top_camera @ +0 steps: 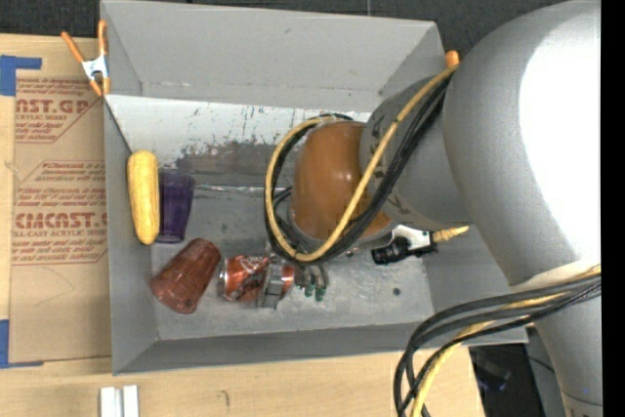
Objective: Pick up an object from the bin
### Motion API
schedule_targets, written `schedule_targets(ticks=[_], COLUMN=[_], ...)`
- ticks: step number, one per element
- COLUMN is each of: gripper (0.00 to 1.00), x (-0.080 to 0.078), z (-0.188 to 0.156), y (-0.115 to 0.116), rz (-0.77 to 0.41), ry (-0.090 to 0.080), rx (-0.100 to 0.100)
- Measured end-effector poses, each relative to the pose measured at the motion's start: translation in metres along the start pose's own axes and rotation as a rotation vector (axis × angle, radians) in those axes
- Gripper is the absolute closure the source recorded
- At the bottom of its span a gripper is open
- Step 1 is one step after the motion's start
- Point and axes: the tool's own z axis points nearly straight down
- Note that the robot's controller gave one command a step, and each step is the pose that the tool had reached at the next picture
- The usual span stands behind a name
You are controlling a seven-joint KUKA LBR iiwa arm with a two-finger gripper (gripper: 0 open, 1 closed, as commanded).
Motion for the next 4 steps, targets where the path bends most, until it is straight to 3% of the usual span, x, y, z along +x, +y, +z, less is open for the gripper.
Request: schedule_targets(ticks=[2, 3, 4], gripper=[1.00, 1.00, 1.00], x=[0.001, 0.004, 0.001], z=[-0.003, -0.022, -0.039], y=[0.000, -0.001, 0.000], rz=[0.000, -0.001, -0.001], ry=[0.004, 0.015, 0.006], rx=[0.002, 0.006, 0.002])
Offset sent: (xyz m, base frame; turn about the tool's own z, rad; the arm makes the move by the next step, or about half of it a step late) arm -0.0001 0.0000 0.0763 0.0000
